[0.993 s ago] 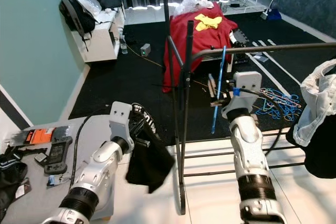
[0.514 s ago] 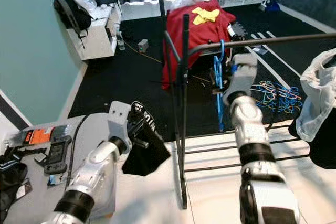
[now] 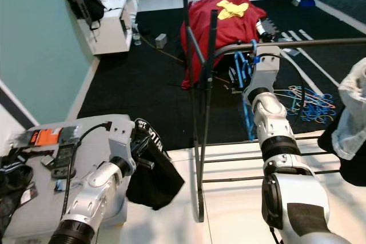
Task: Hang hanger
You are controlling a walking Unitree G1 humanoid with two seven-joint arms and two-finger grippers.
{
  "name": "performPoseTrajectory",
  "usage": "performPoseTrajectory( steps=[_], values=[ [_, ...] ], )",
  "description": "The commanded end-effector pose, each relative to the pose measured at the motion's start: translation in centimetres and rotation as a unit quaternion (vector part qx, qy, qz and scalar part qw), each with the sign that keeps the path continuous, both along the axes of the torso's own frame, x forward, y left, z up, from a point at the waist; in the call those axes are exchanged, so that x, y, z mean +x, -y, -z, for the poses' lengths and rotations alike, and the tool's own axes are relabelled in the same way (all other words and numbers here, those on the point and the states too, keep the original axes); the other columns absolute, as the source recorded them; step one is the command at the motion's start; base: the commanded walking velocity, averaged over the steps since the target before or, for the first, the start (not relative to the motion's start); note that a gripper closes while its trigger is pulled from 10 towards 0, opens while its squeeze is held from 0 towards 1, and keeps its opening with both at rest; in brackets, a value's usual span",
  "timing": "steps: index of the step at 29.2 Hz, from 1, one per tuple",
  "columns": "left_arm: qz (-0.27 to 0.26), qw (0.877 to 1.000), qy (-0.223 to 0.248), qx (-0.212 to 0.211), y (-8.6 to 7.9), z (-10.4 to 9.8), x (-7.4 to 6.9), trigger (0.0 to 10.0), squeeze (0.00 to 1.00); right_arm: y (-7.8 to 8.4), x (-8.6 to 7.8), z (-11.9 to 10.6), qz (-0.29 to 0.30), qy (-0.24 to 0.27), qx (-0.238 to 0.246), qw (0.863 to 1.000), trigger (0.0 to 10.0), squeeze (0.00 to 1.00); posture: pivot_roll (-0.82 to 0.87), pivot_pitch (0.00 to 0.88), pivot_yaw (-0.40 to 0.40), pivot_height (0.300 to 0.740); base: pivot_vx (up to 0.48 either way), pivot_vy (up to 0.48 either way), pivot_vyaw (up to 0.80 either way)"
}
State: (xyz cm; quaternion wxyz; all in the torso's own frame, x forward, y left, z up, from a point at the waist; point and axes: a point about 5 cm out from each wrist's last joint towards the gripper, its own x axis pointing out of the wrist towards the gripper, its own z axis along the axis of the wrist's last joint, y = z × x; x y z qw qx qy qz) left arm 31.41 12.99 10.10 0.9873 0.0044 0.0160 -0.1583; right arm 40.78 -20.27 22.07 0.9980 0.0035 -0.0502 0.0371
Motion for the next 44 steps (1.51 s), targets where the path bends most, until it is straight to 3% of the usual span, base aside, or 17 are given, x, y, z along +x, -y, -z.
performPoseTrajectory(
  steps=[1, 13, 14, 16, 17, 18, 19, 20, 36, 37, 42, 43, 44],
  values=[
    [-0.004, 1.000, -0.011, 0.008, -0.9, 0.4, -0.5, 10.0, 0.00, -0.1, 0.2, -0.2, -0.003, -0.006, 0.004, 1.000, 10.0, 0.00, -0.07, 0.156, 0.016, 0.740, 0.000, 0.000, 0.00],
    [-0.010, 1.000, -0.014, 0.000, -1.2, 0.4, -0.8, 10.0, 0.00, 0.3, 0.6, -0.7, 0.000, -0.036, -0.018, 0.999, 10.0, 0.00, -0.08, 0.176, -0.002, 0.740, 0.000, 0.000, 0.00],
    [-0.009, 1.000, -0.015, -0.001, -1.2, 0.4, -0.9, 10.0, 0.00, 0.4, 0.6, -0.7, 0.003, -0.039, -0.016, 0.999, 8.8, 0.00, -0.08, 0.176, -0.001, 0.740, 0.000, 0.000, 0.00],
    [-0.009, 1.000, -0.015, -0.001, -1.2, 0.4, -0.9, 10.0, 0.00, 0.4, 0.6, -0.7, 0.003, -0.039, -0.016, 0.999, 8.8, 0.00, -0.08, 0.176, -0.001, 0.740, 0.000, 0.000, 0.00],
    [-0.008, 1.000, -0.016, 0.000, -1.1, 0.4, -0.9, 10.0, 0.00, 0.5, 0.7, -0.8, 0.007, -0.041, -0.014, 0.999, 3.9, 0.00, -0.08, 0.176, -0.001, 0.740, 0.000, 0.000, 0.00],
    [-0.007, 1.000, -0.016, 0.001, -1.1, 0.3, -0.8, 10.0, 0.00, 0.6, 0.7, -0.8, 0.011, -0.043, -0.013, 0.999, 1.6, 0.00, -0.08, 0.175, 0.000, 0.740, 0.000, 0.000, 0.00],
    [-0.007, 1.000, -0.016, 0.001, -1.1, 0.3, -0.8, 10.0, 0.00, 0.6, 0.7, -0.8, 0.011, -0.043, -0.013, 0.999, 1.6, 0.00, -0.08, 0.175, 0.000, 0.740, 0.000, 0.000, 0.00],
    [-0.006, 1.000, -0.016, 0.003, -1.1, 0.2, -0.8, 10.0, 0.00, 0.7, 0.7, -0.8, 0.014, -0.044, -0.014, 0.999, 0.3, 0.00, -0.08, 0.170, 0.001, 0.740, 0.000, 0.000, 0.00],
    [-0.005, 1.000, -0.013, 0.016, -1.3, -0.3, -0.2, 10.0, 0.00, 0.6, 0.7, -1.1, 0.038, -0.037, -0.051, 0.997, 0.0, 0.00, -0.10, 0.125, 0.020, 0.740, 0.000, 0.000, 0.00],
    [0.003, 1.000, -0.014, 0.021, -1.0, -0.3, -0.2, 10.0, 0.00, 0.5, 0.5, -0.6, 0.047, -0.030, -0.072, 0.996, 0.0, 0.00, -0.10, 0.115, 0.031, 0.740, 0.000, 0.000, 0.00],
    [0.012, 0.999, -0.015, 0.027, -0.8, -0.3, -0.1, 10.0, 0.00, 0.3, 0.3, -0.2, 0.055, -0.023, -0.087, 0.994, 0.0, 0.00, -0.11, 0.110, 0.037, 0.740, 0.000, 0.000, 0.00],
    [0.023, 0.999, -0.016, 0.034, -0.4, -0.2, -0.1, 10.0, 0.00, 0.2, 0.0, 0.8, 0.057, -0.026, -0.089, 0.994, 0.5, 0.00, -0.11, 0.101, 0.045, 0.740, 0.000, 0.000, 0.00],
    [0.031, 0.999, -0.017, 0.039, -0.1, -0.2, -0.1, 10.0, 0.00, 0.1, -0.2, 1.4, 0.059, -0.031, -0.084, 0.994, 0.3, 0.00, -0.11, 0.100, 0.045, 0.740, 0.000, 0.000, 0.00]
  ],
)
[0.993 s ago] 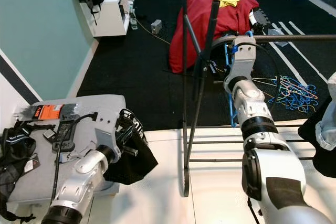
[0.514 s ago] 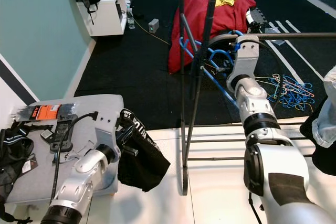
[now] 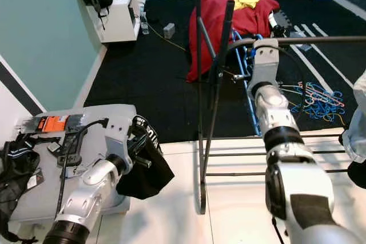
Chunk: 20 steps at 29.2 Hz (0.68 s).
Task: Hang hanger
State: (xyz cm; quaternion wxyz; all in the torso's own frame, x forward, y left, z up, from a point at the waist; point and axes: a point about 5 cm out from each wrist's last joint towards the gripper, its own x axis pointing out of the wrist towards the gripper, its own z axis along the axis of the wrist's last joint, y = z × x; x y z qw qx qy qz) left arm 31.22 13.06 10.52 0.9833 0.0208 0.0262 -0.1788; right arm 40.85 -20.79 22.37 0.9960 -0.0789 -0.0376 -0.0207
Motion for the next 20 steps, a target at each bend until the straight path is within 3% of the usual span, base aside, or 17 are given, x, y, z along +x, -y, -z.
performPoseTrajectory(
  steps=[1, 2, 6, 7, 14, 20],
  values=[
    [0.010, 1.000, -0.009, 0.022, -0.1, 0.2, 0.1, 10.0, 0.00, -0.4, -0.3, 1.8, -0.001, -0.022, -0.003, 1.000, 0.3, 0.00, -0.11, 0.100, 0.045, 0.740, 0.000, 0.000, 0.00],
    [0.022, 0.999, -0.006, 0.031, 0.3, 0.1, 0.2, 10.0, 0.00, -0.5, -0.5, 2.3, 0.001, -0.024, 0.007, 1.000, 5.0, 0.00, -0.10, 0.089, 0.043, 0.740, 0.000, 0.000, 0.00],
    [0.023, 0.999, -0.005, 0.032, 0.3, 0.0, 0.3, 10.0, 0.00, -0.5, -0.5, 2.2, 0.002, -0.022, 0.008, 1.000, 5.0, 0.00, -0.10, 0.088, 0.044, 0.740, 0.000, 0.000, 0.00],
    [0.024, 0.999, -0.003, 0.031, 0.3, -0.1, 0.3, 10.0, 0.00, -0.6, -0.6, 2.1, 0.005, -0.012, 0.007, 1.000, 10.0, 0.00, -0.10, 0.086, 0.044, 0.740, 0.000, 0.000, 0.00],
    [0.026, 0.999, 0.001, 0.026, 0.2, -0.3, 0.2, 10.0, 0.00, -0.7, -1.4, 1.3, 0.024, 0.049, -0.028, 0.998, 10.0, 0.00, -0.10, 0.083, 0.054, 0.740, 0.000, 0.000, 0.00],
    [0.033, 0.999, 0.000, 0.027, 0.4, -0.3, 0.2, 10.0, 0.00, -0.5, -1.6, 0.8, 0.026, 0.063, -0.038, 0.997, 10.0, 0.00, -0.10, 0.083, 0.059, 0.740, 0.000, 0.000, 0.00]
  ],
)
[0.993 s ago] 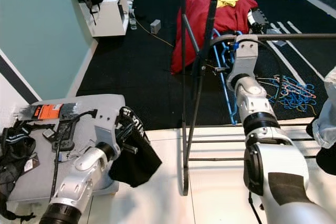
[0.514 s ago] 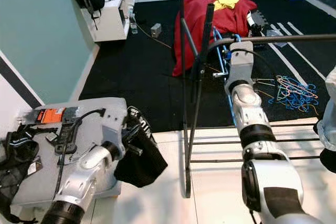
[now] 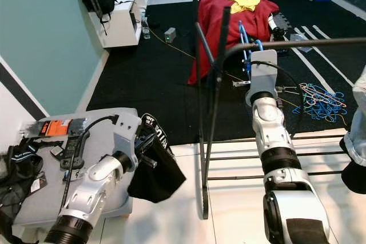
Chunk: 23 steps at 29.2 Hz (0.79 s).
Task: Hang hanger
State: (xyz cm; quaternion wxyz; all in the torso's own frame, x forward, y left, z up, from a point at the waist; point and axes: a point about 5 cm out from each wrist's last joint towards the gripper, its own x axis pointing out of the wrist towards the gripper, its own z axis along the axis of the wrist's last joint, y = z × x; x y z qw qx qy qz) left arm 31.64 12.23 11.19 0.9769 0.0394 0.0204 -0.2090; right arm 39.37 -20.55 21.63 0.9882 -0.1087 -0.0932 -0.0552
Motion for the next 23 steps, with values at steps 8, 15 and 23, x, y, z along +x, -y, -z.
performPoseTrajectory(
  steps=[8, 15, 23],
  values=[
    [0.012, 1.000, -0.003, 0.017, 0.0, 0.1, 0.3, 10.0, 0.00, -0.1, -0.5, -1.3, -0.007, 0.055, -0.029, 0.998, 0.0, 0.00, -0.10, 0.086, 0.062, 0.740, 0.000, 0.000, 0.00],
    [0.016, 1.000, -0.005, 0.019, -0.2, 0.3, -0.1, 10.0, 0.00, -1.7, -2.4, 0.1, -0.037, 0.083, -0.061, 0.994, 0.0, 0.00, -0.10, 0.090, 0.061, 0.740, 0.000, 0.000, 0.00],
    [0.013, 1.000, -0.006, 0.013, -0.4, 0.5, -0.4, 10.0, 0.00, -2.4, -4.2, 2.1, -0.046, 0.082, -0.064, 0.994, 0.0, 0.00, -0.10, 0.084, 0.057, 0.740, 0.000, 0.000, 0.00]
  ],
)
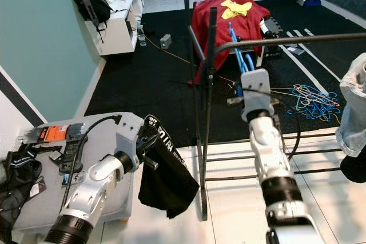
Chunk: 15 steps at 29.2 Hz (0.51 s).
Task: Hang hanger
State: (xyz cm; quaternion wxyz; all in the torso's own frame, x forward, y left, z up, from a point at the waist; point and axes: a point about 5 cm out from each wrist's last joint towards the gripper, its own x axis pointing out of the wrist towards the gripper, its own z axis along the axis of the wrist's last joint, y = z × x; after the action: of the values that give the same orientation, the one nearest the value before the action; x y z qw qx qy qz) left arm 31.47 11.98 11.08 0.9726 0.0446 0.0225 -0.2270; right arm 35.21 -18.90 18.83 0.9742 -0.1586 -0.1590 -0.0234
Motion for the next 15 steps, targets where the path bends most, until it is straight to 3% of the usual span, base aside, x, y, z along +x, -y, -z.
performPoseTrajectory(
  steps=[1, 7, 9, 12, 14, 15],
  values=[
    [-0.008, 1.000, -0.004, 0.004, -0.6, 0.4, -0.3, 10.0, 0.00, -1.0, -0.8, 0.2, -0.009, 0.018, -0.004, 1.000, 0.0, 0.00, -0.10, 0.077, 0.059, 0.740, 0.000, 0.000, 0.00],
    [-0.005, 1.000, -0.003, 0.003, -0.4, 0.5, -0.3, 10.0, 0.00, -1.1, -2.7, 3.4, 0.012, -0.026, 0.041, 0.999, 0.0, 0.00, -0.10, 0.062, 0.059, 0.740, 0.000, 0.000, 0.00],
    [-0.004, 1.000, -0.003, 0.008, -0.4, 0.7, -0.4, 10.0, 0.00, -0.8, -3.7, 5.8, 0.027, -0.077, 0.089, 0.993, 0.0, 0.00, -0.10, 0.056, 0.058, 0.740, 0.000, 0.000, 0.00],
    [-0.008, 1.000, -0.007, 0.008, -0.4, 0.9, -0.4, 10.0, 0.00, -0.3, -4.6, 7.4, 0.040, -0.111, 0.113, 0.987, 0.0, 0.00, -0.10, 0.055, 0.056, 0.740, 0.000, 0.000, 0.00],
    [-0.034, 0.999, -0.027, -0.032, -0.9, 1.5, -0.5, 10.0, 0.00, 0.3, -5.4, 9.4, 0.059, -0.152, 0.143, 0.976, 0.1, 0.00, -0.10, 0.055, 0.055, 0.740, 0.000, 0.000, 0.00],
    [-0.034, 0.999, -0.027, -0.032, -0.9, 1.5, -0.5, 10.0, 0.00, 0.3, -5.4, 9.4, 0.059, -0.152, 0.143, 0.976, 0.1, 0.00, -0.10, 0.055, 0.055, 0.740, 0.000, 0.000, 0.00]
  ],
)
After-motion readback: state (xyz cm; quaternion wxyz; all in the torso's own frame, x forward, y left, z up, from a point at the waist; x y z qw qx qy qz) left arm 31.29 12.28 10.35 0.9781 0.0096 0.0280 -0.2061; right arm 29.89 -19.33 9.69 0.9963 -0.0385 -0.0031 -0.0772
